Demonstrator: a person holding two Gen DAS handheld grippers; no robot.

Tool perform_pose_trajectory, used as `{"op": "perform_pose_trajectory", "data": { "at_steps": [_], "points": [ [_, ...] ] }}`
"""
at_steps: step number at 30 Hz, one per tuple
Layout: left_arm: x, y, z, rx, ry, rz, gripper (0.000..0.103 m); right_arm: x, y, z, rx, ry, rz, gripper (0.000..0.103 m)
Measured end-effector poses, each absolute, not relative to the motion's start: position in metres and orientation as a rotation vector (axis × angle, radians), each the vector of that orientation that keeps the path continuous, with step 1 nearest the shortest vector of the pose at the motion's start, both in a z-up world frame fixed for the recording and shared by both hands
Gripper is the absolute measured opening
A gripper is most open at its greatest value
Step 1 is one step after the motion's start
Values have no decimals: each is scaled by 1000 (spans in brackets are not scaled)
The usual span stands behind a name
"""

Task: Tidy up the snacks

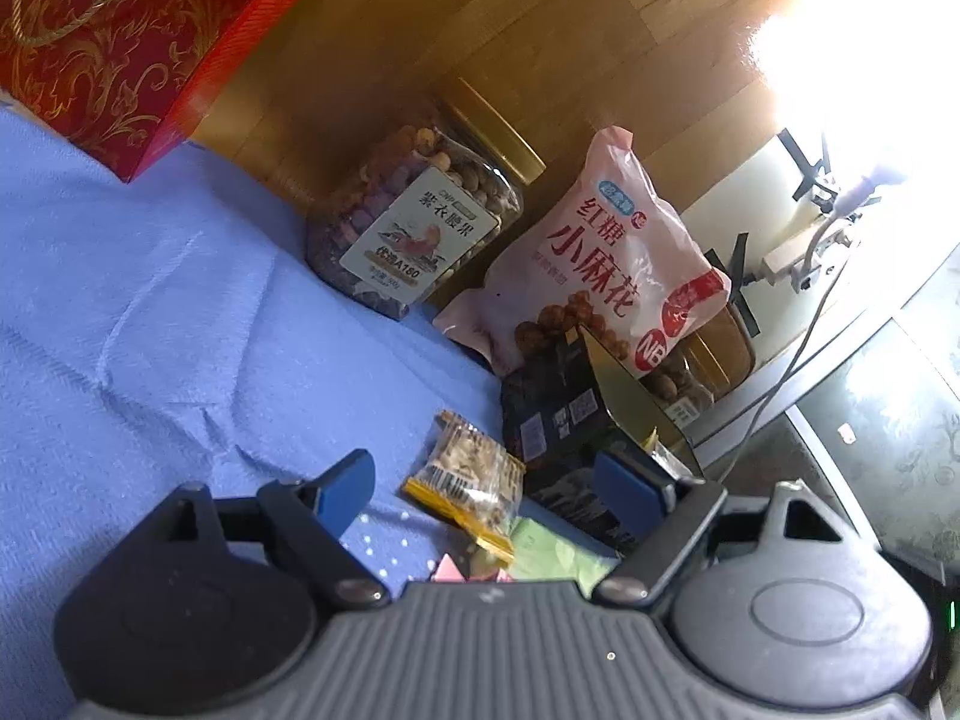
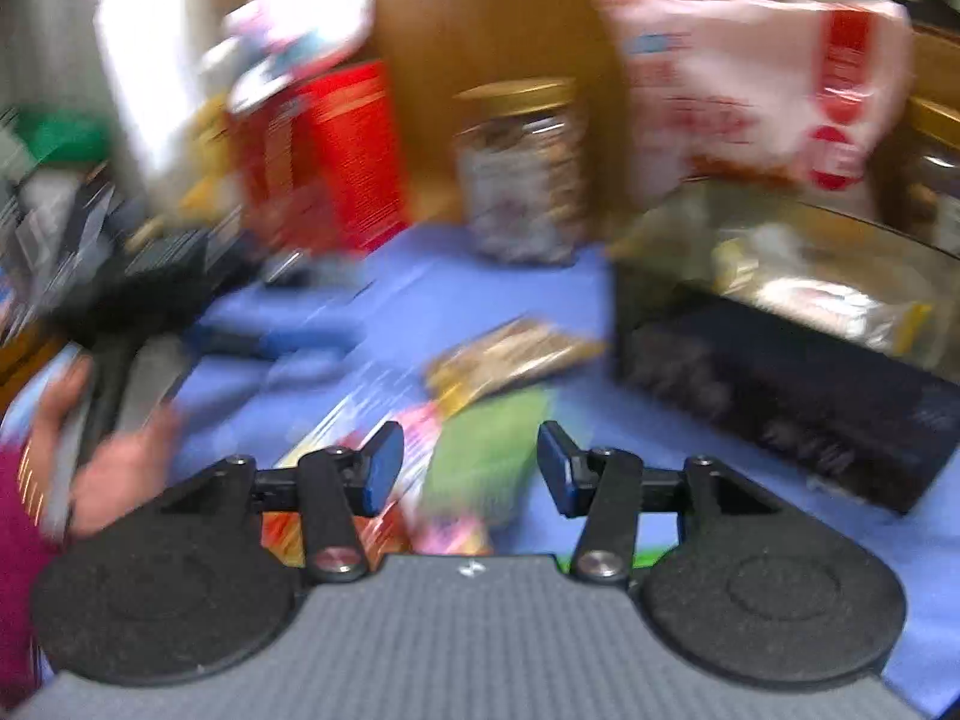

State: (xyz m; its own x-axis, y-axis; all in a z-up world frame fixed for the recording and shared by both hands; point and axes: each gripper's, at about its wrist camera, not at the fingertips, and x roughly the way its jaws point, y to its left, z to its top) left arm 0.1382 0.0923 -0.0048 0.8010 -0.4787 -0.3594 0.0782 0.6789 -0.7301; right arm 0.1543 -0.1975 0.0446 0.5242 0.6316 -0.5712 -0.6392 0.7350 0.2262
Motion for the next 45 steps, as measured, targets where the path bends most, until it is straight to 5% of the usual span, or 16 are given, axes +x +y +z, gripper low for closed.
{"op": "perform_pose_trajectory", "data": {
  "at_steps": [6, 12, 13, 15, 17, 30, 35, 39, 45],
  "points": [
    [132, 93, -2, -763, 548, -336, 83, 203, -185, 39, 161, 776, 656, 53],
    [126, 108, 1, -817, 502, -328, 87, 225, -140, 9, 180, 890, 609, 64],
    [125, 110, 2, -823, 494, -321, 87, 225, -133, 9, 160, 869, 600, 61],
    [125, 113, 3, -824, 488, -306, 87, 221, -119, 9, 104, 840, 600, 37],
    [125, 115, 4, -822, 488, -287, 87, 216, -112, 11, 74, 816, 622, 29],
    [118, 126, 6, -845, 474, -261, 90, 63, -104, 29, -757, 270, 722, 28],
    [120, 122, 5, -834, 490, -271, 90, 21, -113, -4, -1052, 123, 652, 29],
    [120, 119, 4, -814, 496, -274, 90, 6, -115, -4, -986, 172, 721, 51],
    [121, 119, 2, -792, 511, -264, 90, 0, -124, 18, -744, 273, 846, 53]
  ]
}}
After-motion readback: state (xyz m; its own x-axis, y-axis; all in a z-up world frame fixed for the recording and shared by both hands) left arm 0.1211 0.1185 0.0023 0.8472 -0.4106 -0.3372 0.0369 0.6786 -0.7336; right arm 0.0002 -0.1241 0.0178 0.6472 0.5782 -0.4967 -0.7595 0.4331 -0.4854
